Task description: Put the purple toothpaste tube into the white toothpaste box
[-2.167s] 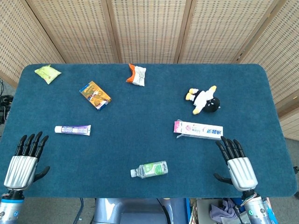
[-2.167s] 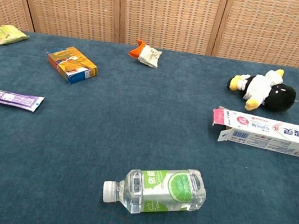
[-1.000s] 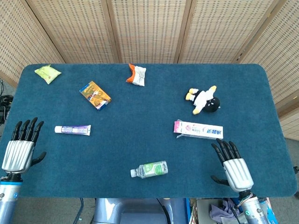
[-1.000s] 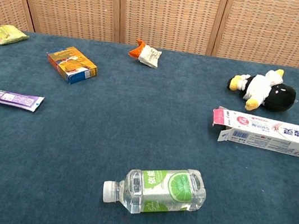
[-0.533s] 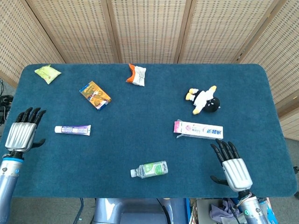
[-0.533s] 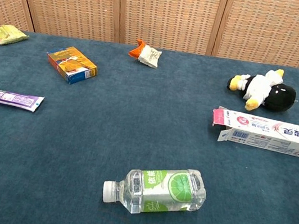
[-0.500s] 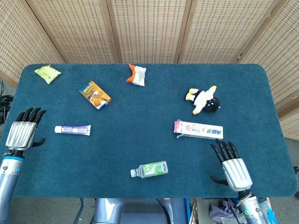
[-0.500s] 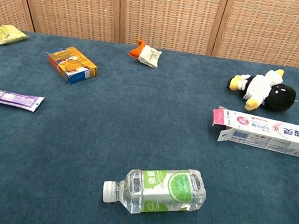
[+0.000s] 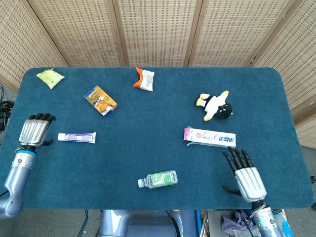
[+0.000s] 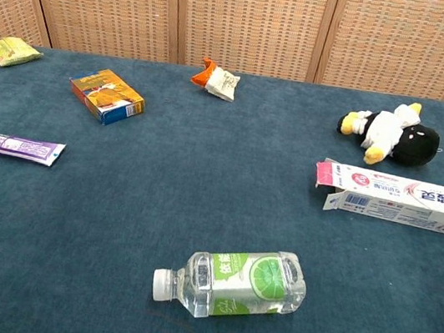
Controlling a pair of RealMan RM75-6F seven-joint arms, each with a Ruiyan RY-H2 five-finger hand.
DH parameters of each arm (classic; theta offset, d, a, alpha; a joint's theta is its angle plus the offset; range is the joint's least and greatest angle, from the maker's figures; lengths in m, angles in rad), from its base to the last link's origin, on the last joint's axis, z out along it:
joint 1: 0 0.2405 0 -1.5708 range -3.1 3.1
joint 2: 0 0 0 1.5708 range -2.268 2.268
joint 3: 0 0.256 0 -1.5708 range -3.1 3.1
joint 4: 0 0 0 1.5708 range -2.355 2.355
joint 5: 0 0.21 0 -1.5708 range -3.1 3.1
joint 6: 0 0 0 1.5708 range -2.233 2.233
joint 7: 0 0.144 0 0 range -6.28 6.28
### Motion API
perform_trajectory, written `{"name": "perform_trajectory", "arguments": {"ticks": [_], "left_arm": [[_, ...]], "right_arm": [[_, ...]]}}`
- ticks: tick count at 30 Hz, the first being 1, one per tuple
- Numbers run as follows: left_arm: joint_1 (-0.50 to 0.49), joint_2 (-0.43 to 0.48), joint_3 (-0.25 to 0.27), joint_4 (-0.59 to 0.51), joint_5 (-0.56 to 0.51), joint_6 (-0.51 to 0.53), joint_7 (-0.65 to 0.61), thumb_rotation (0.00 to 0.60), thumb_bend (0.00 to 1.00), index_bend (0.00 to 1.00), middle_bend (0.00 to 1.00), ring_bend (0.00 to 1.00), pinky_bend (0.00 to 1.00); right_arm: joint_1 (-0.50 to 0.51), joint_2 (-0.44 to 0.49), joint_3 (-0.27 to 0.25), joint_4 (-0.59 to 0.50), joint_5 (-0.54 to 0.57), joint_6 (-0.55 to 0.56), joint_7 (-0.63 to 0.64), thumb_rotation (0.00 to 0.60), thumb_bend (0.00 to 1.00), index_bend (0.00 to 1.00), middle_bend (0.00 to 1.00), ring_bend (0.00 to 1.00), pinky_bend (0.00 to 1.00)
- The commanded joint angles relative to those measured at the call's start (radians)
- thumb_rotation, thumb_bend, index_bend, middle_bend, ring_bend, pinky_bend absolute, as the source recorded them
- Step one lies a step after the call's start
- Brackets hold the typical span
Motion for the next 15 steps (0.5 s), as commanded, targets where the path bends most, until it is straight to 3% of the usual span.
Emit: {"name": "perform_trajectory", "arguments": {"ticks": [1,15], "left_arm": [[-0.022,-0.022,0.004,0.023,-0.033,-0.021,0.023,0.600,0.22,0.30,0.27,0.23,0.26],[-0.089,-0.130,0.044,0.146,-0.154,-0.074,0.102,0.600,0.22,0.34,0.30,0.25,0.27]], "right_arm": [[0.000,-0.001,0.000,0.001,0.002,-0.001,0.000,0.600,0.04,0.00,0.00,0.00,0.00],[0.002,0.000,0.003,0.004,0.009,-0.002,0.005,0.600,0.04,0.00,0.00,0.00,0.00]]}}
